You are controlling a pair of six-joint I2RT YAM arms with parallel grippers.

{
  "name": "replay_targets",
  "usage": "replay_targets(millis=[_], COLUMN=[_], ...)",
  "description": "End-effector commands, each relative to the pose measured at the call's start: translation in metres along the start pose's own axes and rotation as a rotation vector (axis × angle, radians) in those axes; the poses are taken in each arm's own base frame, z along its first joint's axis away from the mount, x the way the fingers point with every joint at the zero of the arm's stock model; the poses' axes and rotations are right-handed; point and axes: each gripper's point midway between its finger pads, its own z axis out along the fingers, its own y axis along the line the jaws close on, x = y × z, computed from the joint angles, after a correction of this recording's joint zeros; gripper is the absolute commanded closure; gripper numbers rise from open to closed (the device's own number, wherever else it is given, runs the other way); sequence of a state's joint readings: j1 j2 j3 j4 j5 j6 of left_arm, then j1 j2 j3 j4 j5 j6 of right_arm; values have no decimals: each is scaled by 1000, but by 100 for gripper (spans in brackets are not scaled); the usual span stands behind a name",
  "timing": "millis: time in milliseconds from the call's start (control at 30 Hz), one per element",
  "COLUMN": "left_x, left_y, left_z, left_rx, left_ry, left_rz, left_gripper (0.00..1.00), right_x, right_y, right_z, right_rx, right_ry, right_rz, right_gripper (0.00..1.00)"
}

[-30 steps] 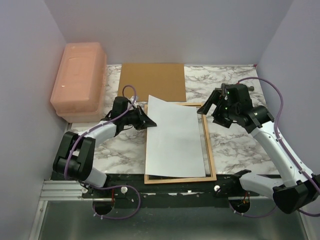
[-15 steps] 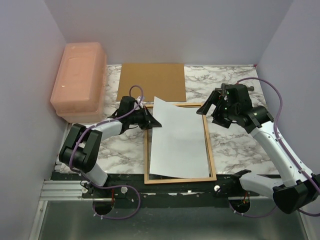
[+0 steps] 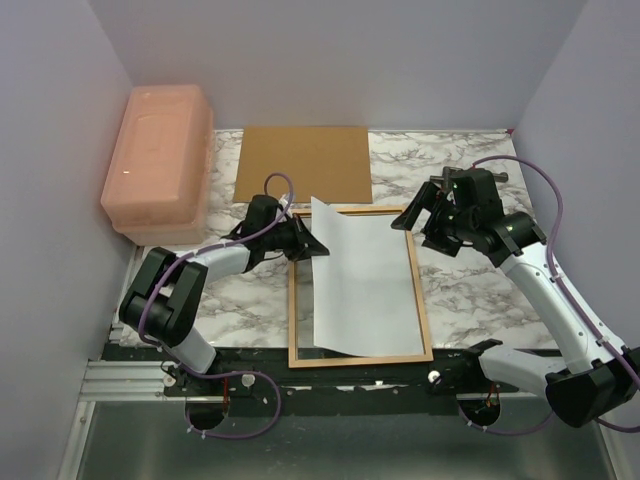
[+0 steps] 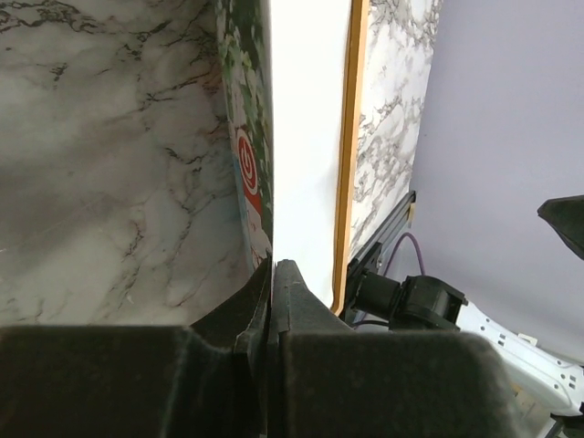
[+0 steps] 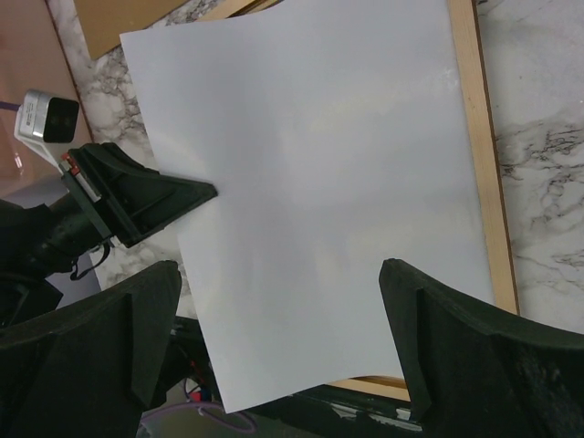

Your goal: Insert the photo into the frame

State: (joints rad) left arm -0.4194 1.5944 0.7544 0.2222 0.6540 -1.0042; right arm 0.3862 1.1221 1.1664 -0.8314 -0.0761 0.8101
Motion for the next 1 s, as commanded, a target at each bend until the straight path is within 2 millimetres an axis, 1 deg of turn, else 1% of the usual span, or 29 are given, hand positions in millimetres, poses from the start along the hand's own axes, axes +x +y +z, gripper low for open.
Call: replay_targets(millis=[0,267,467,500,567,667,733,867,900,967], left_x=[-2,2,1,1,1,2,2,1,-1,0], left_y=[-2,-7,-8,-7,-6,-1,1,7,8,11], left_z=[1,-7,-14,-14,-13,-14,-16,-23,-25,-30], left_rx=[10,69,57,50,33,-9,-39,-124,-147,-203], left_ry=[-47,-89,-126,-123,-111,-99,-95,-97,-106,-101], left_rz=[4,-26,-12,-8,1,8,29,72,87,110], left_gripper=[97,97,95,91,77,54,42,27,22,19], right_x=[3,6,7,8,8,9,9,9,10,10], right_y=[3,4,6,6,6,8,10,13,13,14], right_z=[3,3,3,4,4,4,4,4,4,5], right_rx=[-18,-32,-44,-44,-49,-60,-69,-82,-84,-89], right_ry=[13,26,33,34,36,40,40,46,51,52], right_rz=[-10,-7,-5,-2,-3,-4,-4,-2,0,3], right_gripper=[0,0,0,0,0,0,0,0,0,0])
